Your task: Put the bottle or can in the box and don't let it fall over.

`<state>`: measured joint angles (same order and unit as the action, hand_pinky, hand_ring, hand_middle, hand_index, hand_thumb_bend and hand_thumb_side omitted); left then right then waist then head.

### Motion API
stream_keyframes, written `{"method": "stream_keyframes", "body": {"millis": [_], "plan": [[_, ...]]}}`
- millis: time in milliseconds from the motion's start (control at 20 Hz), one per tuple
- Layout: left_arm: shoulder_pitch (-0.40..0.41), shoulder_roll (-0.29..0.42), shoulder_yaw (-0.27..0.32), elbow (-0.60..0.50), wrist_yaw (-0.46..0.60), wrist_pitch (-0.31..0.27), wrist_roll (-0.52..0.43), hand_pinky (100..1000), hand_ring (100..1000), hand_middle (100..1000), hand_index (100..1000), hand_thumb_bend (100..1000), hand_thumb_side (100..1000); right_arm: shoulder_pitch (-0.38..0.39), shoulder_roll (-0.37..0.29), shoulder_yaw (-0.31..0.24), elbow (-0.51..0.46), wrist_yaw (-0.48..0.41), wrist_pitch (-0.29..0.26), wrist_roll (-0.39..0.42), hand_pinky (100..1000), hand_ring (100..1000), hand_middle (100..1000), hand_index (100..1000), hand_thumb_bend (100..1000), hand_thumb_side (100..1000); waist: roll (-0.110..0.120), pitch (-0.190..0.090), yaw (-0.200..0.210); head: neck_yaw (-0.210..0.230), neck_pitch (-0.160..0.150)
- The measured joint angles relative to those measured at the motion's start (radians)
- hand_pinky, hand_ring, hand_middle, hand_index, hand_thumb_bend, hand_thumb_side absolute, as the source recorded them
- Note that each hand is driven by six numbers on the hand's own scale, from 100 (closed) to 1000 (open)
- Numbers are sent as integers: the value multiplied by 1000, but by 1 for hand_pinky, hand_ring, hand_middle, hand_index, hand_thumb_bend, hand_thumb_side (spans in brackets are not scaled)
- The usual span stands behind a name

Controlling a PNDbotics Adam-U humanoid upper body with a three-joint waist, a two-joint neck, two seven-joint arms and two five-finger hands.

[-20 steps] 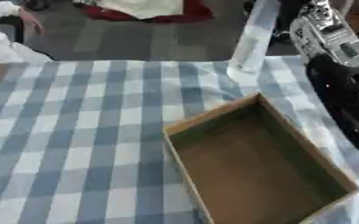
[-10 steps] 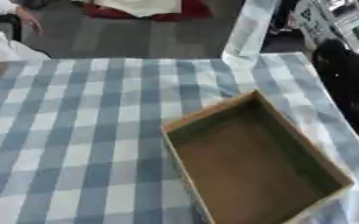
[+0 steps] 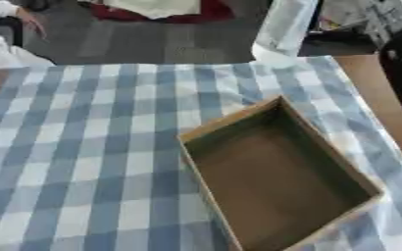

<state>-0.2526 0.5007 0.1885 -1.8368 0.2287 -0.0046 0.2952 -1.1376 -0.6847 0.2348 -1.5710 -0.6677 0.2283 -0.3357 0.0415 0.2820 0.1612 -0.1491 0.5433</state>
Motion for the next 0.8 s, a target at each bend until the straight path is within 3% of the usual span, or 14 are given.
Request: {"method": "stream_keyframes", "body": {"millis": [550, 800], "plan": [[0, 0, 0, 1, 2, 1, 1, 1000, 844, 801, 798, 424, 562, 164, -51, 25, -330, -57, 91, -96, 941, 486, 100, 130, 100, 100, 14, -36, -35, 24, 52], [0, 0, -1, 1, 3, 2, -1, 1000, 844, 801, 798, 424, 562, 227, -51, 44, -402, -45, 111, -98, 940, 486, 100, 131, 100, 100, 19, -44, -38, 25, 61]]}}
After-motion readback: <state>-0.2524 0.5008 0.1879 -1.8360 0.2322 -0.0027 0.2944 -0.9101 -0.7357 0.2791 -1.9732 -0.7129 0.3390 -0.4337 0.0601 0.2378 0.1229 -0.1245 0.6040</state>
